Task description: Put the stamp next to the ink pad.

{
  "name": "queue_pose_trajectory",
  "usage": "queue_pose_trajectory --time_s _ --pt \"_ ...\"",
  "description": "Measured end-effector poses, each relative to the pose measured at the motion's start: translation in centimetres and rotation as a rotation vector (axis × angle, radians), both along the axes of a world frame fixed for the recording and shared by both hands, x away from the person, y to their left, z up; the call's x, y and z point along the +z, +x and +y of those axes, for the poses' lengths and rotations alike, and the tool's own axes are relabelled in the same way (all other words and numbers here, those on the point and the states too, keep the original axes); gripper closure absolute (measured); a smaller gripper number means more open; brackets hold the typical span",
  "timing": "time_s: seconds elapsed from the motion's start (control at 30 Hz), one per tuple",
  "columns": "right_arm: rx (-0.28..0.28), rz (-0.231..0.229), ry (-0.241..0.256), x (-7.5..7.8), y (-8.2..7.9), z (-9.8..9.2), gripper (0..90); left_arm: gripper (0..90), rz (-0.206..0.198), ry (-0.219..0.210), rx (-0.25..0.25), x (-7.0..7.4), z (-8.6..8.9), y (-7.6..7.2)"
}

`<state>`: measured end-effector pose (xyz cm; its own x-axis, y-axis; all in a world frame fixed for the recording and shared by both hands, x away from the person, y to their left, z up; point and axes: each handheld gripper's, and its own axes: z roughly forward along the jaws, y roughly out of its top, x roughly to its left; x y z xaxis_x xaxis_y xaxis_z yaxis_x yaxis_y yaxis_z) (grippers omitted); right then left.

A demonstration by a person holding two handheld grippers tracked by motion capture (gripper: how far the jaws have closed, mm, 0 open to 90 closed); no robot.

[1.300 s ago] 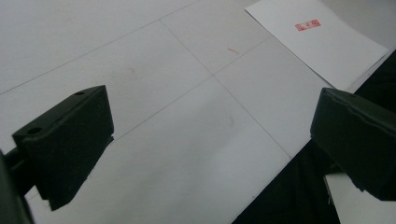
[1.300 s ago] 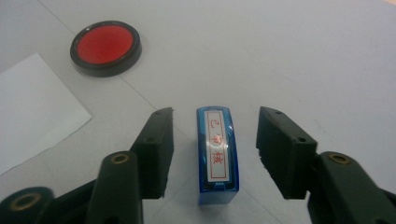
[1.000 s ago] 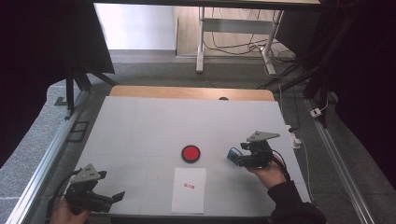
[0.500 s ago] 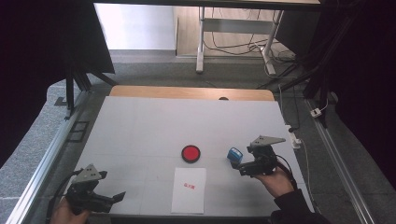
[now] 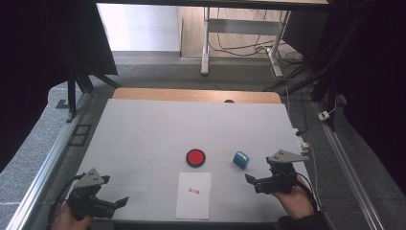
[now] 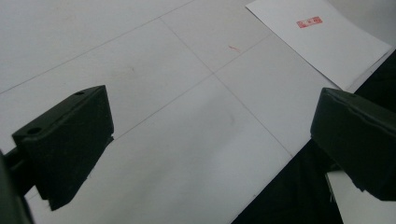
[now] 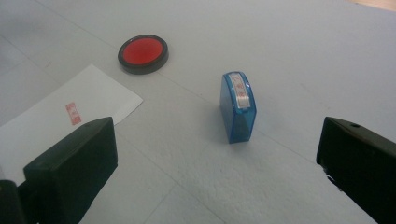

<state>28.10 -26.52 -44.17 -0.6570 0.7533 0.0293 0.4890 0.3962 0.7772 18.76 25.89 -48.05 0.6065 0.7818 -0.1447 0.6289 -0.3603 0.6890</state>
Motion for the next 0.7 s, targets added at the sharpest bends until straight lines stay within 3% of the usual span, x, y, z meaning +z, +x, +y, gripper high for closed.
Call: queue_pose_trajectory --time_s 0.37,0.7 --pt "-0.067 0.000 0.022 0.0 -2.6 -2.3 0.0 0.0 -0.001 -0.011 0.008 0.0 0.1 0.0" --pt "-0.119 0.034 -0.023 -0.8 -4.1 -3.8 0.0 0.0 0.008 -0.017 0.013 0.0 0.3 0.0"
